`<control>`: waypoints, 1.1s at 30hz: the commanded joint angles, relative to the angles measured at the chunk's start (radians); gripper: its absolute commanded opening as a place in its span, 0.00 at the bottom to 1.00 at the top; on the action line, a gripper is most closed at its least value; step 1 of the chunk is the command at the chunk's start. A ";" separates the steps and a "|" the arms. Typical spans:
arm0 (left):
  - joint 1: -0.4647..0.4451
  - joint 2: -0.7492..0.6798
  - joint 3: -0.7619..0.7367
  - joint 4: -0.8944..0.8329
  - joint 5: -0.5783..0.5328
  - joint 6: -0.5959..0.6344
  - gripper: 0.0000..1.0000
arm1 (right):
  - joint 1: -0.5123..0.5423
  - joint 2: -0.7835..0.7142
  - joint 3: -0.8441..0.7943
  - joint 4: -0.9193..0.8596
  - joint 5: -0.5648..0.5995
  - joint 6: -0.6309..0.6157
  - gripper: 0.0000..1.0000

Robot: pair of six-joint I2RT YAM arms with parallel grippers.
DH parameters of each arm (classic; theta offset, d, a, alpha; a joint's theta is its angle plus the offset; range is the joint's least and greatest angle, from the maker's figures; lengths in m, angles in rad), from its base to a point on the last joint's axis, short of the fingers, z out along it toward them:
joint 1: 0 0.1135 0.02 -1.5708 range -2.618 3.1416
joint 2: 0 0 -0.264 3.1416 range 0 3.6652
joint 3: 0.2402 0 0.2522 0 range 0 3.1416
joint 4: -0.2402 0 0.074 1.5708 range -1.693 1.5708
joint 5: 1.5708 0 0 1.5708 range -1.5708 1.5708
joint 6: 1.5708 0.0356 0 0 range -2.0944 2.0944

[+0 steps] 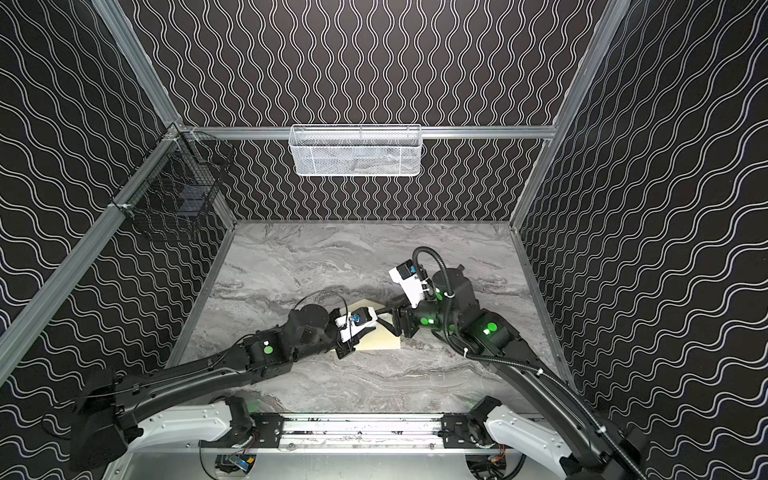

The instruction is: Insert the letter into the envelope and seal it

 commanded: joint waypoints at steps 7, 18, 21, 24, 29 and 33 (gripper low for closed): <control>0.016 -0.042 -0.151 0.441 0.174 -0.262 0.00 | 0.012 -0.187 -0.236 0.329 0.054 0.052 0.63; 0.019 0.008 -0.182 0.564 0.239 -0.336 0.00 | 0.202 -0.115 -0.268 0.440 0.237 -0.011 0.47; 0.024 -0.002 -0.195 0.579 0.222 -0.343 0.00 | 0.220 -0.117 -0.258 0.426 0.260 -0.003 0.36; 0.027 -0.003 -0.192 0.571 0.222 -0.342 0.00 | 0.240 -0.121 -0.261 0.423 0.285 0.003 0.25; 0.030 0.011 -0.199 0.594 0.211 -0.335 0.10 | 0.251 -0.095 -0.250 0.406 0.304 0.020 0.10; 0.040 0.004 -0.175 0.525 0.179 -0.323 0.57 | 0.251 -0.071 -0.237 0.361 0.374 -0.020 0.00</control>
